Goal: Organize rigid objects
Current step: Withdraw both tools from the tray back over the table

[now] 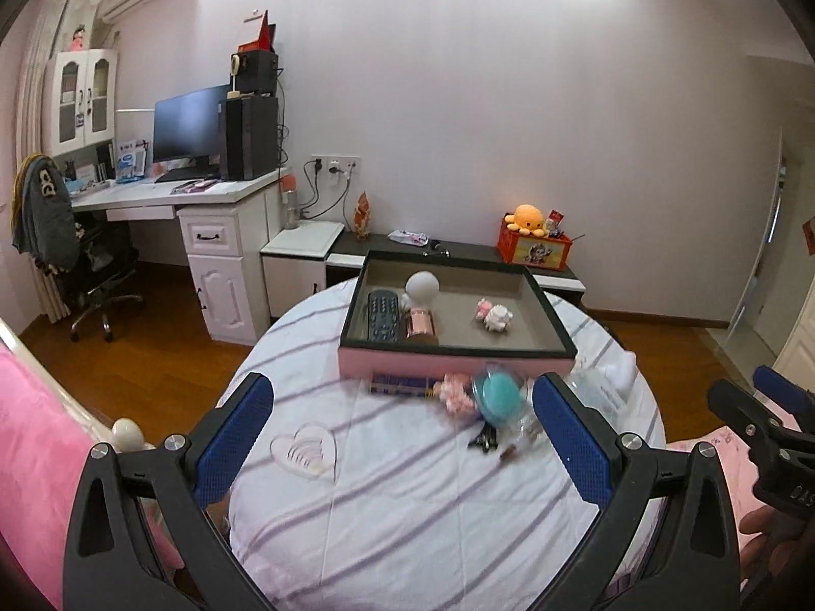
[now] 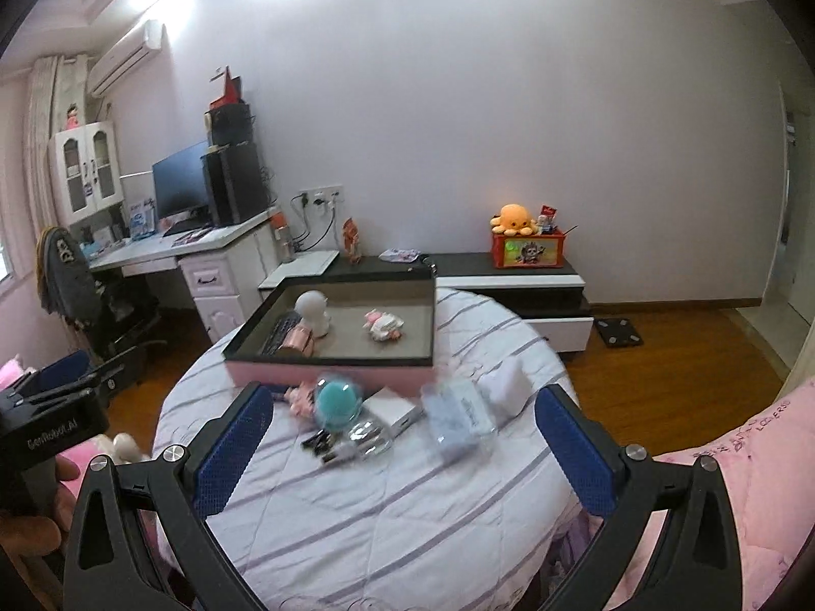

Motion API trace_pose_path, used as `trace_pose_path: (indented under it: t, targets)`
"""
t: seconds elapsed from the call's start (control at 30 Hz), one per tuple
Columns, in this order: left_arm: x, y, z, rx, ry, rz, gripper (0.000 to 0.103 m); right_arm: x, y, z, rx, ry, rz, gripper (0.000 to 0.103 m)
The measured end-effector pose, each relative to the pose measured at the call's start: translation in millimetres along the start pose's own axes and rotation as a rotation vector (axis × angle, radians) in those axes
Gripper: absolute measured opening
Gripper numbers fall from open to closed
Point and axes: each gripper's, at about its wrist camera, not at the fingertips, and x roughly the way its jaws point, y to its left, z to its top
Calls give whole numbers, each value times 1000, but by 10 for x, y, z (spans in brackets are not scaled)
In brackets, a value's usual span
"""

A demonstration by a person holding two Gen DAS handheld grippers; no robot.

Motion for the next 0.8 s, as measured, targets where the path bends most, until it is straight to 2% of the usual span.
trace_pose_path:
  t: [0.3,0.6,0.8]
  targets:
    - [-118,9,-52,10,-19,25,103,-80,191,-60,-37,-9,29,103]
    - [-53,7,-90,11,-1,19,103,-61,166,-77,-30,8,14,103]
    - [126,-27,-173,16,45,-2,103,117,57,-123,-23,51,-8,103]
